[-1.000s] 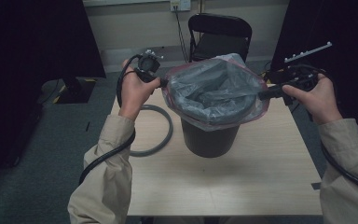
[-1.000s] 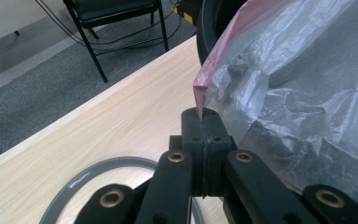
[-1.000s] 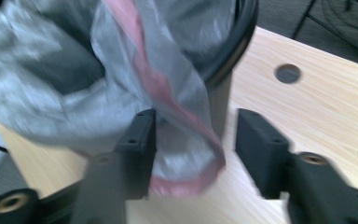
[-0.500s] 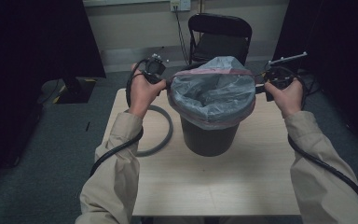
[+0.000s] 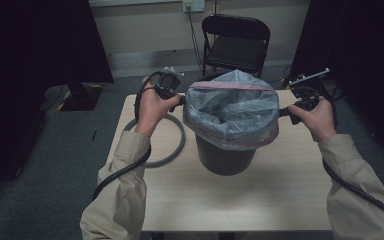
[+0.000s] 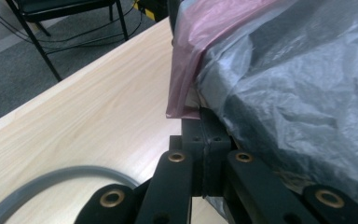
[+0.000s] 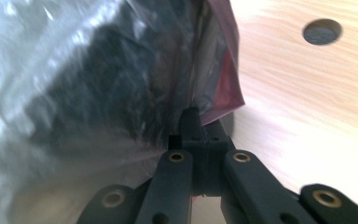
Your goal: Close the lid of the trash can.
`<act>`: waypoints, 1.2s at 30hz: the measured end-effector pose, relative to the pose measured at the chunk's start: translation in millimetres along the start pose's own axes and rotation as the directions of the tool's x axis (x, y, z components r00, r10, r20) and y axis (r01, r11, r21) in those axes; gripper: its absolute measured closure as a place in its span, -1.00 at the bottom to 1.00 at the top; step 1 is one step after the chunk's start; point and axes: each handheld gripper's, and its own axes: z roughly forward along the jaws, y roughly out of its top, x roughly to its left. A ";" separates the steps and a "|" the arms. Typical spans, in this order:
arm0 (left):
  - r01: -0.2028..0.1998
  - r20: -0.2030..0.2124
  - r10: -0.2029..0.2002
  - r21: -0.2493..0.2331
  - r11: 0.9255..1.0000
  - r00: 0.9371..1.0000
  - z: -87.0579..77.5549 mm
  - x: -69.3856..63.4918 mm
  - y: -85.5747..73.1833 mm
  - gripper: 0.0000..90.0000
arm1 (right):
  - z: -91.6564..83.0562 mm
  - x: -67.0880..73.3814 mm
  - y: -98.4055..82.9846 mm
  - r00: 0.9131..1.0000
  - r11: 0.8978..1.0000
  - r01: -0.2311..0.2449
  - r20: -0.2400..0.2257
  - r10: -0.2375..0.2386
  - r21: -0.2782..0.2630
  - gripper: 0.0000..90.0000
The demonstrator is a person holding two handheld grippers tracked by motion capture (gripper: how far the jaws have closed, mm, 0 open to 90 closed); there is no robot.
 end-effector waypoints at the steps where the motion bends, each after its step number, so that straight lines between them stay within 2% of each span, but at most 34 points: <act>1: -0.002 -0.018 0.002 0.000 1.000 1.000 -2.3 -0.7 -0.2 1.00 | -4.7 1.4 -2.8 1.000 1.000 0.003 0.011 -0.003 -0.010 1.00; 3: 0.000 -0.045 0.000 0.001 1.000 0.999 -7.5 0.3 -0.2 1.00 | -15.1 3.0 -6.0 0.999 0.999 0.007 0.032 -0.006 -0.042 0.96; 5: 0.007 -0.069 -0.007 -0.002 1.000 0.998 -14.5 3.0 0.6 1.00 | -24.6 4.2 -6.2 0.998 0.998 0.003 0.055 0.000 -0.066 0.74; 7: 0.018 -0.086 -0.018 -0.003 1.000 0.996 -19.9 6.4 2.0 1.00 | -34.1 5.4 -4.2 0.997 0.996 0.014 0.075 -0.007 -0.086 0.64; 9: 0.021 -0.087 -0.022 -0.010 1.000 0.996 -23.5 9.2 4.0 1.00 | -42.2 6.9 0.2 0.996 0.994 0.025 0.091 -0.015 -0.109 0.58; 11: 0.022 -0.089 -0.023 -0.011 1.000 0.996 -24.7 11.0 6.4 0.99 | -45.6 7.8 5.8 0.994 0.994 0.039 0.104 -0.028 -0.106 0.42; 13: 0.021 -0.093 -0.023 -0.021 1.000 0.995 -24.5 12.8 9.2 0.99 | -48.7 7.6 12.0 0.992 0.991 0.047 0.123 -0.031 -0.125 0.44; 16: 0.023 -0.091 -0.025 -0.023 0.999 0.996 -20.1 14.6 12.7 0.99 | -49.4 5.6 21.2 0.994 0.987 0.047 0.105 -0.031 -0.151 0.53; 19: 0.022 -0.090 -0.023 -0.015 1.000 0.996 -10.2 14.7 14.8 0.98 | -40.4 3.0 31.3 0.995 0.989 0.049 0.095 -0.036 -0.139 0.72; 21: 0.021 -0.080 -0.021 -0.008 1.000 0.997 -3.1 14.9 14.4 0.99 | -31.2 0.1 37.3 0.995 0.990 0.050 0.094 -0.037 -0.135 0.98; 25: 0.022 -0.066 -0.023 -0.011 1.000 0.998 9.4 15.3 12.1 0.99 | -11.4 -10.6 41.4 0.994 0.990 0.000 0.105 0.016 -0.144 1.00; 26: 0.021 -0.063 -0.022 -0.014 1.000 0.998 11.7 15.9 12.0 1.00 | -2.6 -15.0 41.2 0.994 0.989 -0.026 0.099 0.041 -0.148 1.00; 28: 0.028 -0.052 -0.029 -0.022 0.999 0.998 16.6 17.4 12.0 1.00 | 13.1 -19.7 40.1 0.995 0.991 -0.040 0.081 0.051 -0.124 1.00; 29: 0.035 -0.048 -0.036 -0.025 0.999 0.998 18.5 17.5 12.4 1.00 | 20.6 -20.6 39.3 0.997 0.992 -0.043 0.059 0.051 -0.119 1.00; 32: 0.057 -0.027 -0.058 -0.033 0.998 0.998 23.8 20.5 13.5 1.00 | 37.8 -20.0 37.3 0.999 0.996 -0.034 0.033 0.037 -0.088 1.00; 34: 0.074 -0.008 -0.074 -0.041 0.996 0.997 25.2 22.7 12.4 1.00 | 40.0 -21.2 34.4 0.999 0.996 -0.040 0.014 0.042 -0.081 1.00; 36: 0.081 -0.009 -0.082 -0.050 0.995 0.997 25.4 21.9 11.2 1.00 | 39.7 -21.7 29.9 0.999 0.997 -0.034 -0.003 0.034 -0.067 1.00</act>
